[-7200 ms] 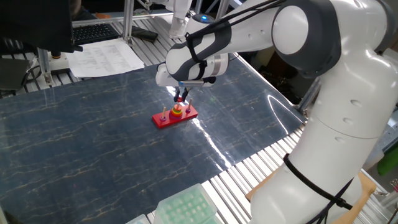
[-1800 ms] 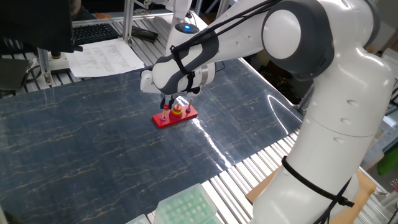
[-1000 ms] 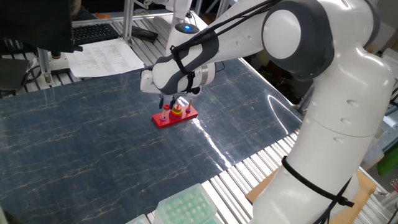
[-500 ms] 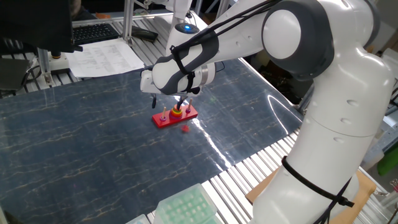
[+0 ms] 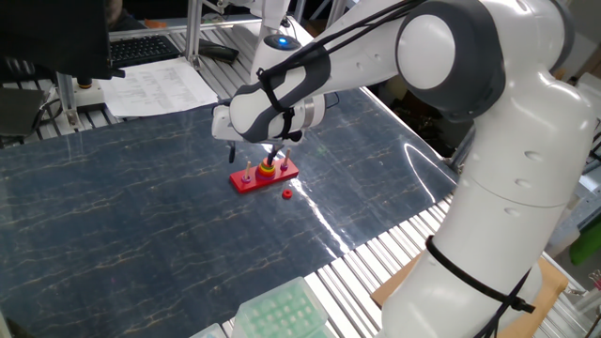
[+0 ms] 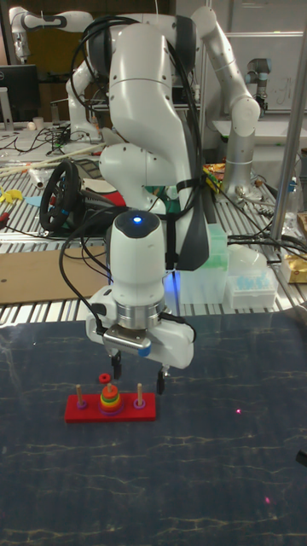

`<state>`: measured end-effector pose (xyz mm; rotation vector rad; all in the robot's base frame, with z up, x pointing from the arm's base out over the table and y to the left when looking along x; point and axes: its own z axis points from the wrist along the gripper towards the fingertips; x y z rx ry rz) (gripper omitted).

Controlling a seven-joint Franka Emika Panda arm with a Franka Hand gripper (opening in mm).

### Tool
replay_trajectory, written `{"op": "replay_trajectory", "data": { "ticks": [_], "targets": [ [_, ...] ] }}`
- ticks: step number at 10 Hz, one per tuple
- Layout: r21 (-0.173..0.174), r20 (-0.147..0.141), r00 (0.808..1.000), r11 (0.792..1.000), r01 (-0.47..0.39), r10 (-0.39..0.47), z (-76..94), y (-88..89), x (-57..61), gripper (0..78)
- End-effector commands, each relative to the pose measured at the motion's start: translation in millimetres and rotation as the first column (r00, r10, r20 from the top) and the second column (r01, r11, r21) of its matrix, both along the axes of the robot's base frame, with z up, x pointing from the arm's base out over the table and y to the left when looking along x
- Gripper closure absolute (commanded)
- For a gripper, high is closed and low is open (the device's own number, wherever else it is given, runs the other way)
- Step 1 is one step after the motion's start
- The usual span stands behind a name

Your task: Take out one Hanoi block and throw it aside

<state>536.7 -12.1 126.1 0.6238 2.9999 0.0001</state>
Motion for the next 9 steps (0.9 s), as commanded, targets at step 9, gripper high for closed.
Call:
{"op": "replay_trajectory", "data": {
  "ticks": [9],
  "targets": [
    [-0.009,-0.048,0.997,0.998,-0.054,0.054,48.0,-19.4,-2.0,0.1]
  ]
}}
